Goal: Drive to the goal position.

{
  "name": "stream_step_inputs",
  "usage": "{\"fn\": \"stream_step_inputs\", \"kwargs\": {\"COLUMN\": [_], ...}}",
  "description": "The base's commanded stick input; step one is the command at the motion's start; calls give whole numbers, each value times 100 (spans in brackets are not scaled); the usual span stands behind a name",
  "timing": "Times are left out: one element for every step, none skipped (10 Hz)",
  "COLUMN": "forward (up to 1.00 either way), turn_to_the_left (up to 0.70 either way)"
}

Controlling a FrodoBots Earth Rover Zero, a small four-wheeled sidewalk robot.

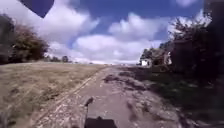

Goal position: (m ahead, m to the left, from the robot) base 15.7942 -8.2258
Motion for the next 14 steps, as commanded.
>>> {"fn": "stream_step_inputs", "kwargs": {"forward": [100,100,100,100,100,100,100,100,100,100,100,100,100,100], "turn_to_the_left": [-2,1,1,1,1,1,1,1,1,1,1,1,1,1]}}
